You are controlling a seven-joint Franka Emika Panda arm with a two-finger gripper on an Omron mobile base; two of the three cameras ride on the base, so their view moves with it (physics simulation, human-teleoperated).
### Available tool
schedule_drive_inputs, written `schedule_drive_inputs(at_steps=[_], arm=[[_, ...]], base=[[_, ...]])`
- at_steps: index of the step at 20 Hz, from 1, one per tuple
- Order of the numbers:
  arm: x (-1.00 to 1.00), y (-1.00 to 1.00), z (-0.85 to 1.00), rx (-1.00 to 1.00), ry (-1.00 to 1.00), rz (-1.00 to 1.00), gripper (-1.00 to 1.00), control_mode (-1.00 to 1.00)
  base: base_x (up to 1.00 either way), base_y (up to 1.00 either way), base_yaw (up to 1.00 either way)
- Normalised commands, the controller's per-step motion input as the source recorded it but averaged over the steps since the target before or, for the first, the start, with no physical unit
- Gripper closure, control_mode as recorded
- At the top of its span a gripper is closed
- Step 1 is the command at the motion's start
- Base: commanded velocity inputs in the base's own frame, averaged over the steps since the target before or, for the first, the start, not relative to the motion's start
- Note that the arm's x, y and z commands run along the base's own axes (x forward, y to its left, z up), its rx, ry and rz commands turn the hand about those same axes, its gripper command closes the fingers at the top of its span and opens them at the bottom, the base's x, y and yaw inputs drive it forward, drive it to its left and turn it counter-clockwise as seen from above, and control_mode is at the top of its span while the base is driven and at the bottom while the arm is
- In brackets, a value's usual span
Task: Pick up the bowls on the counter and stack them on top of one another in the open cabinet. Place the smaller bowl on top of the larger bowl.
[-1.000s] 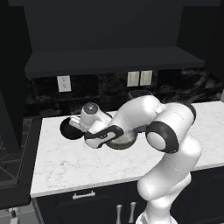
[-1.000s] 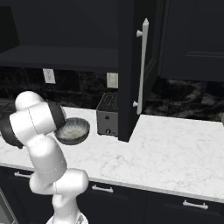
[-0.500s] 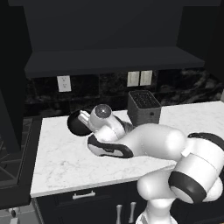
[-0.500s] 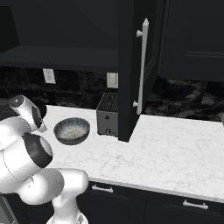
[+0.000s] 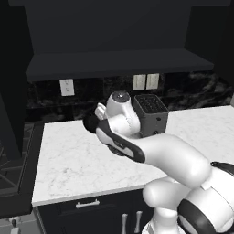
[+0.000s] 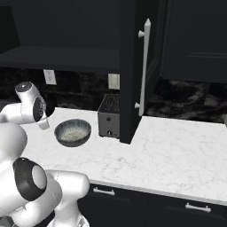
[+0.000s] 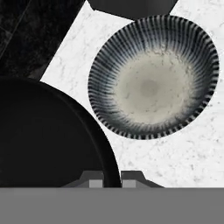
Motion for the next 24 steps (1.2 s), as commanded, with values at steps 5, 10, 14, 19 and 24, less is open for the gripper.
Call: schedule_drive_inputs(at_steps=[5, 10, 14, 19, 24], arm=[[-0.19, -0.92, 0.07, 0.06, 0.03, -0.04, 1.0, -1.0], [-0.34, -0.69, -0.13, 0.02, -0.05, 0.0, 1.0, -1.0], [-0.08, -0.51, -0.24, 0.0, 0.0, 0.0, 1.0, -1.0], [0.11, -0.41, -0.31, 0.0, 0.04, 0.0, 1.0, -1.0], [0.2, -0.11, -0.41, 0.0, 0.05, 0.0, 1.0, -1.0]], base=[[0.0, 0.0, 0.0], [0.0, 0.0, 0.0], [0.0, 0.0, 0.0], [0.0, 0.0, 0.0], [0.0, 0.0, 0.0]])
